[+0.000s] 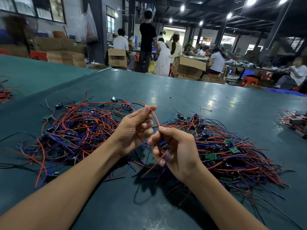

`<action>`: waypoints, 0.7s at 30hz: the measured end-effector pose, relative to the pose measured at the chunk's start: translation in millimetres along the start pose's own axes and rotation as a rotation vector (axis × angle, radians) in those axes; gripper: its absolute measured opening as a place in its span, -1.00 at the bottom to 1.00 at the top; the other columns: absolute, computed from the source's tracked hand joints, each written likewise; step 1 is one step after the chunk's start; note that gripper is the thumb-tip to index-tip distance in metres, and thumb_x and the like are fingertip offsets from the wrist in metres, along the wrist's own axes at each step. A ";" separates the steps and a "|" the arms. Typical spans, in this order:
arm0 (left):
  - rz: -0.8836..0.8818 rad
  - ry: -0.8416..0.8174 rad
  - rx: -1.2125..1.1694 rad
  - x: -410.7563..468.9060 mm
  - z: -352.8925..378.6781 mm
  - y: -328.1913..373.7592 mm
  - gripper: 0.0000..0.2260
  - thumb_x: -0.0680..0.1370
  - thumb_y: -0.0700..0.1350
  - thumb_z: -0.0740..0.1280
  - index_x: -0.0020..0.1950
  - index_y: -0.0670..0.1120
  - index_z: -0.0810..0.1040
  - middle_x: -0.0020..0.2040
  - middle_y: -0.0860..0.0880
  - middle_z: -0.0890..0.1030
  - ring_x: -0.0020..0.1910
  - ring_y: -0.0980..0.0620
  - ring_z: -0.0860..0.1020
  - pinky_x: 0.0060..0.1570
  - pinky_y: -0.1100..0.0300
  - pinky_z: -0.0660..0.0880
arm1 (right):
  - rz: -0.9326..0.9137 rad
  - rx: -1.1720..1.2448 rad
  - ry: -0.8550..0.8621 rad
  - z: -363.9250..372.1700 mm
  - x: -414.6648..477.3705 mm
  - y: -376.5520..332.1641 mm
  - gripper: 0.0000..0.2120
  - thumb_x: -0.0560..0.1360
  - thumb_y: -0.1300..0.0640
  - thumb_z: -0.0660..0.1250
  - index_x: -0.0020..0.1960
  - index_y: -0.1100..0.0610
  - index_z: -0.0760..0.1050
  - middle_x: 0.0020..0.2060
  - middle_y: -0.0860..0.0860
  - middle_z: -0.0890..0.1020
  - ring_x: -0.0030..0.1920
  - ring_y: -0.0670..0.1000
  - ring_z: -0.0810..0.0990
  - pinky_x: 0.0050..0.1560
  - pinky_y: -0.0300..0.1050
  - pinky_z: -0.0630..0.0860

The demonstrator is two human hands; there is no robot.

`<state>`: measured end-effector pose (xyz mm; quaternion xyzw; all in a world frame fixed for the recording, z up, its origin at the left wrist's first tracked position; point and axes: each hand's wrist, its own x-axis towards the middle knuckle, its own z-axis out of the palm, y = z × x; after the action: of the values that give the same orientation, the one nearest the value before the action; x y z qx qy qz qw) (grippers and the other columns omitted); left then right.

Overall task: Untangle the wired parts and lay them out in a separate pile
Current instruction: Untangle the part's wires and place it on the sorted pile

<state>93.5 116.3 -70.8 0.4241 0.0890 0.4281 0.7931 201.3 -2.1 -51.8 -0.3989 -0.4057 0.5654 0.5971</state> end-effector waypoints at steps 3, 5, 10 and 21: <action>-0.032 -0.004 -0.062 -0.4 1.1 1.1 -0.82 0.51 -0.01 0.37 -0.11 -0.08 0.71 -0.34 0.07 0.48 -0.50 0.23 0.33 -0.53 0.37 0.23 | 0.113 0.078 -0.067 0.5 0.3 0.0 -0.73 0.43 0.03 0.28 -0.37 0.12 0.59 -0.31 0.10 0.63 -0.45 0.01 0.52 -0.56 -0.23 0.34; -0.070 0.002 -0.074 -0.1 1.7 2.0 -0.82 0.50 0.01 0.37 -0.10 -0.10 0.64 -0.39 0.08 0.47 -0.55 0.23 0.33 -0.56 0.40 0.23 | 0.169 0.110 -0.112 1.0 0.9 0.6 -0.74 0.45 0.04 0.26 -0.33 0.13 0.58 -0.30 0.11 0.62 -0.43 0.03 0.53 -0.55 -0.22 0.37; -0.153 0.017 -0.168 0.8 0.5 7.0 -0.82 0.52 -0.01 0.36 -0.18 -0.11 0.57 -0.47 0.09 0.47 -0.65 0.22 0.32 -0.68 0.43 0.14 | 0.260 0.136 -0.164 2.7 1.3 1.0 -0.70 0.49 0.05 0.22 -0.28 0.14 0.63 -0.29 0.11 0.63 -0.41 0.04 0.55 -0.51 -0.20 0.43; -0.167 -0.110 0.299 -5.5 3.1 -2.2 -0.66 0.53 0.15 0.37 0.06 -0.08 0.74 -0.39 0.05 0.48 -0.45 0.09 0.52 -0.43 0.23 0.55 | 0.021 0.246 0.042 1.1 7.6 4.1 -0.75 0.52 0.04 0.35 -0.02 0.21 0.67 -0.33 0.05 0.54 -0.46 -0.10 0.45 -0.55 -0.27 0.38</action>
<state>93.0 109.7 -71.7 0.5510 0.1430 0.3190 0.7577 199.0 5.7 -54.9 -0.3388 -0.3164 0.6086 0.6440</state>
